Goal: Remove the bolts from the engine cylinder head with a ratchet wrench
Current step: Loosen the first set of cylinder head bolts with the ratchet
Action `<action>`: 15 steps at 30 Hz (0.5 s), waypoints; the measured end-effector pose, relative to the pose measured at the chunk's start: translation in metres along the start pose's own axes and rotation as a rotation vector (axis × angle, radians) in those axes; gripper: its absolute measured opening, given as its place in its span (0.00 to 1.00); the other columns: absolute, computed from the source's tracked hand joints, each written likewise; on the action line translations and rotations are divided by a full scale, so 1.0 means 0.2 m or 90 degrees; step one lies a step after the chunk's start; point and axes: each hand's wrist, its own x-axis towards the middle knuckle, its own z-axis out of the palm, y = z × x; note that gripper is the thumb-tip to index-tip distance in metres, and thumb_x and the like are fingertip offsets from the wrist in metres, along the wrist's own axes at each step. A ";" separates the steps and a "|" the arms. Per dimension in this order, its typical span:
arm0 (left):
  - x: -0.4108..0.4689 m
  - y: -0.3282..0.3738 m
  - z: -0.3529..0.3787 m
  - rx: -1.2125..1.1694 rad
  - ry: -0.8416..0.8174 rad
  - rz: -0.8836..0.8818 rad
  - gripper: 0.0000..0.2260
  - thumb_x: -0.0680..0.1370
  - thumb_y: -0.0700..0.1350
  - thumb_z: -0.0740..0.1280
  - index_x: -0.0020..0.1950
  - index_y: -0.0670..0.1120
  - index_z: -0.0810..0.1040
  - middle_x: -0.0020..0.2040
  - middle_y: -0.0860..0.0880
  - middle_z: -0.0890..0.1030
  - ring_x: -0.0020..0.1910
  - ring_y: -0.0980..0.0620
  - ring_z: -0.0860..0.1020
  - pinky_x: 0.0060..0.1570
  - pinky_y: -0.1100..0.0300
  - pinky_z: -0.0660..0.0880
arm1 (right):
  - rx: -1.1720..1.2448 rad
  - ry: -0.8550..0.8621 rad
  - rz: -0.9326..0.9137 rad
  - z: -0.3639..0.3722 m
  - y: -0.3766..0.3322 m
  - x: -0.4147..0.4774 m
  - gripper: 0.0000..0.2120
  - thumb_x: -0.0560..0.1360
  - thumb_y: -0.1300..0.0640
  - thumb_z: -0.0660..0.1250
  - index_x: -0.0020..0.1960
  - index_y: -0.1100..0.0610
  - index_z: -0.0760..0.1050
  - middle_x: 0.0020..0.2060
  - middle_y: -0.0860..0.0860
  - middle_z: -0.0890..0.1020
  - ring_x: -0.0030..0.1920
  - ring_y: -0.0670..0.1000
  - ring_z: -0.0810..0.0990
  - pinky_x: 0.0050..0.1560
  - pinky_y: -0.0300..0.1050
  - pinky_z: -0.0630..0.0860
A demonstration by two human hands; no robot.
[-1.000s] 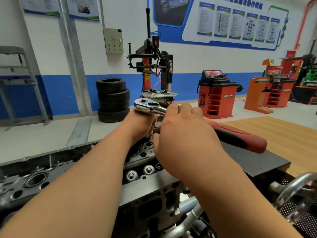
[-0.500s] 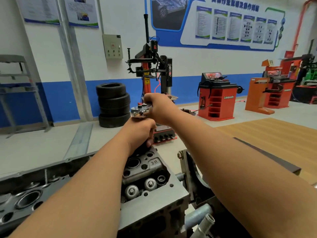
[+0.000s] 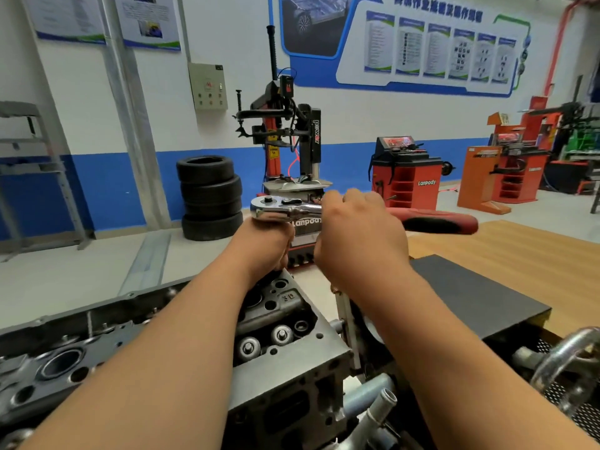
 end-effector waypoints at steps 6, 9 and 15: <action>0.03 -0.03 -0.04 -0.062 -0.055 -0.016 0.05 0.68 0.43 0.65 0.35 0.43 0.74 0.25 0.46 0.73 0.23 0.47 0.73 0.30 0.58 0.71 | 0.352 -0.085 -0.081 0.33 -0.01 0.48 0.10 0.72 0.64 0.64 0.51 0.55 0.78 0.40 0.47 0.76 0.43 0.50 0.75 0.37 0.40 0.69; 0.05 -0.05 -0.04 -0.053 -0.032 -0.022 0.12 0.73 0.40 0.63 0.29 0.45 0.71 0.23 0.47 0.71 0.21 0.49 0.71 0.30 0.57 0.69 | 0.399 -0.119 -0.113 0.41 -0.09 0.53 0.13 0.71 0.66 0.65 0.53 0.56 0.78 0.46 0.51 0.80 0.44 0.47 0.74 0.42 0.37 0.68; 0.03 -0.01 -0.01 -0.076 -0.039 0.003 0.15 0.76 0.35 0.59 0.31 0.47 0.69 0.22 0.51 0.67 0.21 0.52 0.63 0.27 0.58 0.62 | 0.196 -0.046 -0.042 0.17 0.09 0.22 0.12 0.75 0.56 0.65 0.58 0.52 0.72 0.51 0.49 0.76 0.54 0.52 0.69 0.55 0.46 0.70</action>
